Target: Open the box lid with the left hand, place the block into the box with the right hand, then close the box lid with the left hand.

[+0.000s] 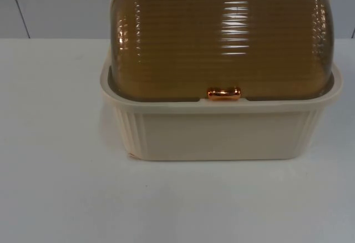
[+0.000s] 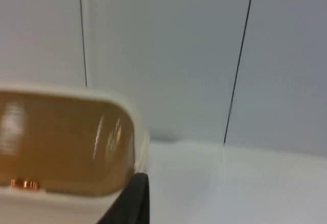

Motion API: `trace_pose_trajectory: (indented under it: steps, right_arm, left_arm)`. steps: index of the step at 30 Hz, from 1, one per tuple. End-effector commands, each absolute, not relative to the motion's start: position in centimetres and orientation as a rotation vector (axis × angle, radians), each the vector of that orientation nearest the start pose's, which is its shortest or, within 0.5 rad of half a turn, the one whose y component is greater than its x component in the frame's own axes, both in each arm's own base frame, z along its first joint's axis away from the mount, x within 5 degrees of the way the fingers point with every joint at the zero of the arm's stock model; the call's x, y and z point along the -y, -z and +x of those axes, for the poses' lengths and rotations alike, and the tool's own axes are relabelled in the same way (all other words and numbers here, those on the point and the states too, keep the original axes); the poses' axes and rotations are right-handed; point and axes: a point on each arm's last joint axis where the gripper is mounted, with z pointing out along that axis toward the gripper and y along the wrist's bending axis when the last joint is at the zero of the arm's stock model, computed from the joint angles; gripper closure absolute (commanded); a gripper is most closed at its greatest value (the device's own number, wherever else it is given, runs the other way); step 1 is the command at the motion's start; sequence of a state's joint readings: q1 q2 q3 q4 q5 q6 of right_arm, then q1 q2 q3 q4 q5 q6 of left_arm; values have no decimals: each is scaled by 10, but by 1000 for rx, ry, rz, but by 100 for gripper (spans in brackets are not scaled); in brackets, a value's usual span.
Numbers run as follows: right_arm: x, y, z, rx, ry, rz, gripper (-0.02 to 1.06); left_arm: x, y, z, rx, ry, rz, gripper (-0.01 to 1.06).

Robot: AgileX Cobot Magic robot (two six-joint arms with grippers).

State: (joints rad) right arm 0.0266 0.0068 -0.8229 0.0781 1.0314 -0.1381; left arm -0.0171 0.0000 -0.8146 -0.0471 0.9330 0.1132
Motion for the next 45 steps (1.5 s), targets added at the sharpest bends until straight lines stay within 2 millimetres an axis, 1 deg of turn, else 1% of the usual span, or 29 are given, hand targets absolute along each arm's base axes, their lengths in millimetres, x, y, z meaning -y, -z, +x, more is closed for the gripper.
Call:
trace_pose_trajectory:
  steps: [1, 2, 4, 7, 9, 10, 14, 16, 18, 21, 24, 26, 33, 37, 45]
  right_arm:
    - [-5, -345, -42, -1763, -31, -131, 0]
    - [-5, -345, -42, -1763, -31, -131, 0]
    - [-6, -331, -33, -1832, -44, -121, 0]
    - [-6, -310, -23, -1933, -48, -125, 0]
    - [-6, -300, -17, -1969, -50, -125, 0]
    - [-6, -300, -17, -1969, -50, -125, 0]
    - [-6, -289, -12, -2011, -52, -126, 0]
    - [-6, -287, -11, -2016, -49, -126, 0]
    - [-6, -286, -10, -2024, -43, -126, 0]
    - [-4, -285, -11, -2031, -24, -125, 0]
    - [-4, -284, -11, -2042, -13, -125, 0]
    - [-4, -284, -11, -2046, -14, -126, 0]
    - [-4, -283, -11, -2053, -16, -126, 0]
    - [-4, -282, -10, -2053, -18, -126, 0]
    - [-6, -281, -8, -2040, -54, -117, 0]
  left_arm:
    - [2, -348, -36, -1684, 3, 92, 54]
    - [2, -348, -36, -1684, 3, 92, 54]
    - [2, -334, -26, -1740, 11, 86, 54]
    - [2, -321, -18, -1789, 10, 87, 54]
    - [2, -316, -14, -1812, 7, 88, 54]
    - [2, -316, -14, -1812, 7, 88, 54]
    - [0, -313, -13, -1829, -18, 81, 54]
    - [0, -312, -13, -1834, -19, 68, 54]
    - [-1, -310, -14, -1862, -5, 35, 54]
    - [-1, -305, -15, -1909, -5, 31, 54]
    - [-1, -293, -10, -1969, -6, 36, 54]
    - [0, -281, -6, -2026, 10, 52, 54]
    - [1, -279, -6, -2039, 11, 80, 54]
    - [0, -274, -5, -2063, 3, 80, 54]
    - [0, -274, -5, -2063, 3, 80, 54]
